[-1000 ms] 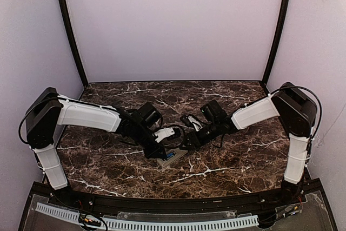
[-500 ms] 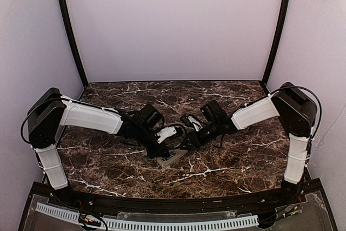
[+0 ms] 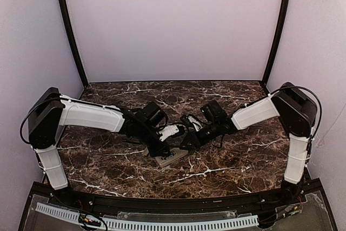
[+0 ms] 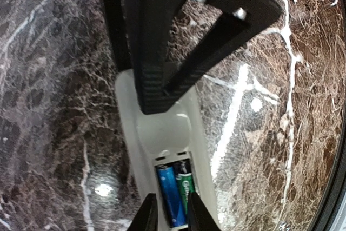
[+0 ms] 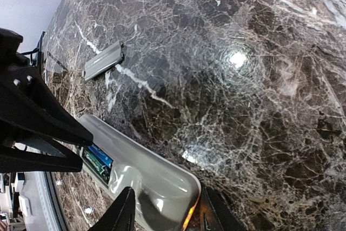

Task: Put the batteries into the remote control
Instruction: Press the battery in the battery compartment, then pick up the battery cover from the center of the board.

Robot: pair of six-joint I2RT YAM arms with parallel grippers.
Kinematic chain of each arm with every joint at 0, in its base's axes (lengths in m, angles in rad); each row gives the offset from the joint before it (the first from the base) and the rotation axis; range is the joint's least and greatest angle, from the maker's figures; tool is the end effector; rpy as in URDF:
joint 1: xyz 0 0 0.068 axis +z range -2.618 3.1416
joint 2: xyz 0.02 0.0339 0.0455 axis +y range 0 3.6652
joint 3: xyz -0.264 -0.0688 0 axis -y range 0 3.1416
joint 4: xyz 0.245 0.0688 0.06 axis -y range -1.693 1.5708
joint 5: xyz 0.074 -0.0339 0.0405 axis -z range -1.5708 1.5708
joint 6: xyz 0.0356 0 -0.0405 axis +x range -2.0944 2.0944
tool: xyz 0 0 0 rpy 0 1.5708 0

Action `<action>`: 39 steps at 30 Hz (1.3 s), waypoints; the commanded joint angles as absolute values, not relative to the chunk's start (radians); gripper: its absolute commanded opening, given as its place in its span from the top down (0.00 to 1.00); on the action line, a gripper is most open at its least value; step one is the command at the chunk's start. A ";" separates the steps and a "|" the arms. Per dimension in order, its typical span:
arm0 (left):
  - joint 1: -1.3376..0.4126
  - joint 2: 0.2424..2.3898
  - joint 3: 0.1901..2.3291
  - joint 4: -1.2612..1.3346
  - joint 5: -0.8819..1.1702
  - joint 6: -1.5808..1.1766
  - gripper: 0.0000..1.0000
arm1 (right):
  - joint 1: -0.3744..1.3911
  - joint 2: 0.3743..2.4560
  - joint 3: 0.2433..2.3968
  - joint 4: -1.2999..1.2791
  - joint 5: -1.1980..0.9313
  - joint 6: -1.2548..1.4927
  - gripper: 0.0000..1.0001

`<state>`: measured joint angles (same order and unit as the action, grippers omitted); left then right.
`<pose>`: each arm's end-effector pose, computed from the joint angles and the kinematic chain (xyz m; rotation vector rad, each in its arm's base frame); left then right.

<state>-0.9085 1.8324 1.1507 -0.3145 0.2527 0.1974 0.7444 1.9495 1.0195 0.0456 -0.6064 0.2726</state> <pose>0.2238 -0.3014 0.1697 1.4648 2.1856 -0.5835 0.2640 0.2708 0.1184 -0.8873 2.4518 1.1589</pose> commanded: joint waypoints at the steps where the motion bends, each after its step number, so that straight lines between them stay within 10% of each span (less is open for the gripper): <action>1: -0.908 1.770 1.229 -0.377 0.177 0.206 0.76 | 0.740 1.967 0.982 -0.056 -0.535 0.290 0.59; 17: -0.885 1.525 1.063 -0.487 -0.155 -0.036 0.46 | 0.714 1.826 1.004 -0.106 -0.466 0.276 0.35; 23: -0.877 1.422 0.919 -0.442 -0.174 -0.146 0.03 | 0.689 1.709 0.993 -0.126 -0.410 0.258 0.28; 32: -0.840 1.468 0.880 -0.451 -0.161 -0.212 0.04 | 0.631 1.468 0.867 -0.006 -0.363 0.327 0.10; 39: -0.806 1.568 0.911 -0.393 -0.040 -0.213 0.23 | 0.531 1.398 0.776 0.108 -0.504 0.405 0.04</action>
